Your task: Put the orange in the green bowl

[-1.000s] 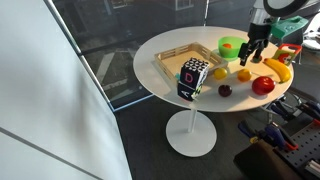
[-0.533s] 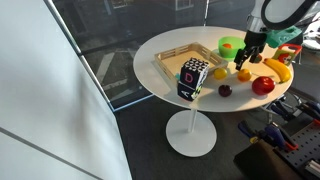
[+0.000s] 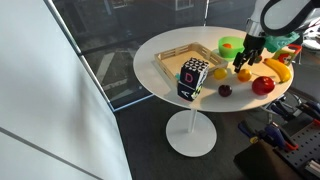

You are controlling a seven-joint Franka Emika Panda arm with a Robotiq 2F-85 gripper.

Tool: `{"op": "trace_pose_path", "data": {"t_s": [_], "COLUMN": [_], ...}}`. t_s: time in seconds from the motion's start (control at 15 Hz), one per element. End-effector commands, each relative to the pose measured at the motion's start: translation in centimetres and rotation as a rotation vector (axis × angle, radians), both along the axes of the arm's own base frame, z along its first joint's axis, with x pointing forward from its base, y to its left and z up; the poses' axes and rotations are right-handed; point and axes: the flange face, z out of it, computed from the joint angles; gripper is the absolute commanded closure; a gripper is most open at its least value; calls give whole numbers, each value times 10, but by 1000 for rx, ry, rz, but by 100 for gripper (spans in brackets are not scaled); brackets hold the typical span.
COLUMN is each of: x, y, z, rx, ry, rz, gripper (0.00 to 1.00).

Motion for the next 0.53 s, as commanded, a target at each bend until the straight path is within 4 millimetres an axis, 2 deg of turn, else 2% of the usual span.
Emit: {"op": "trace_pose_path", "data": {"t_s": [0.0,0.33,0.47], "x": [-1,0,2], "y": [2,3,4], "z": [-7,-18,-24], "rx": [1,1,1], "ry": [-3,-2,-10], "rz": [-9,0,2], "gripper": [0,0,27]}}
